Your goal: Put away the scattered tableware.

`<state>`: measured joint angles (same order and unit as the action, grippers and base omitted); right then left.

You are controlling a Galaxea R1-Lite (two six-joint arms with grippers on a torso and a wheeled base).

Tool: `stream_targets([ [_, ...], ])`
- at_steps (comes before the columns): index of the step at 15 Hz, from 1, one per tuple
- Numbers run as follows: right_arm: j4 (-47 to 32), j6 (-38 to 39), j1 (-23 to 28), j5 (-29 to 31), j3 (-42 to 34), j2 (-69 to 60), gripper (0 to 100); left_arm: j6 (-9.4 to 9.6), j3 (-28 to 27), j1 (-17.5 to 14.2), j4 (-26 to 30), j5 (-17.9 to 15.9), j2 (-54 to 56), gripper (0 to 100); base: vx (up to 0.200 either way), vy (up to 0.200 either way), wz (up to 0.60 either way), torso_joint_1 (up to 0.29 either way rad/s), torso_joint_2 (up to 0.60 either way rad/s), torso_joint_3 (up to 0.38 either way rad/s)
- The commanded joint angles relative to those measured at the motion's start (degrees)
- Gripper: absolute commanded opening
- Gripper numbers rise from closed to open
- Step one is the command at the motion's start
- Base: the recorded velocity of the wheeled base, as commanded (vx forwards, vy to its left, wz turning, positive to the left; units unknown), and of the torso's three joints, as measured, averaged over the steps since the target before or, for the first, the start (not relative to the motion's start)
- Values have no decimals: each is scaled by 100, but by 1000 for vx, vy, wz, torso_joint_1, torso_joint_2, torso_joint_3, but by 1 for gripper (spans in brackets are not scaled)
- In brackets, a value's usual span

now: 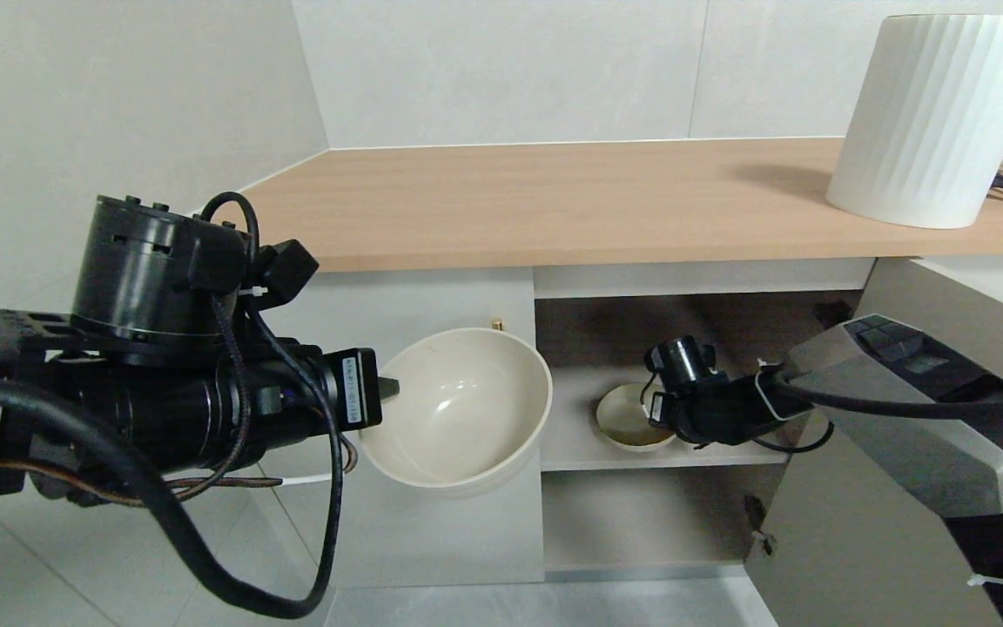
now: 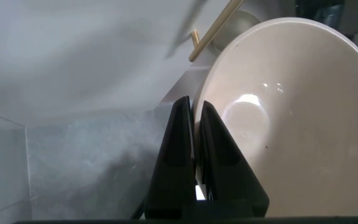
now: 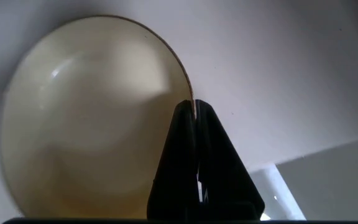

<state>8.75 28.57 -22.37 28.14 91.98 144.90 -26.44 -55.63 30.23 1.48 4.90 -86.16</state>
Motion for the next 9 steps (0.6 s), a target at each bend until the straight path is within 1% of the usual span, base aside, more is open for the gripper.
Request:
stream_targets([
  [1,4,-1,31,8,136,197,0,-1,-1,0,2,2,-15,0,0,0,0,0,0,0],
  [3,-5,-1,92,140,409,355,0,-1,-1,0,2,2,-15,0,0,0,0,0,0,0],
  [6,-5,-1,101,192,453,364,0,-1,-1,0,2,2,-23,0,0,0,0,0,0,0],
  [7,-5,8,110,210,453,364,100,-1,-1,0,2,2,-23,0,0,0,0,0,0,0],
  [9,-5,96,101,227,409,214,100,-1,-1,0,-7,2,-32,0,0,0,0,0,0,0],
])
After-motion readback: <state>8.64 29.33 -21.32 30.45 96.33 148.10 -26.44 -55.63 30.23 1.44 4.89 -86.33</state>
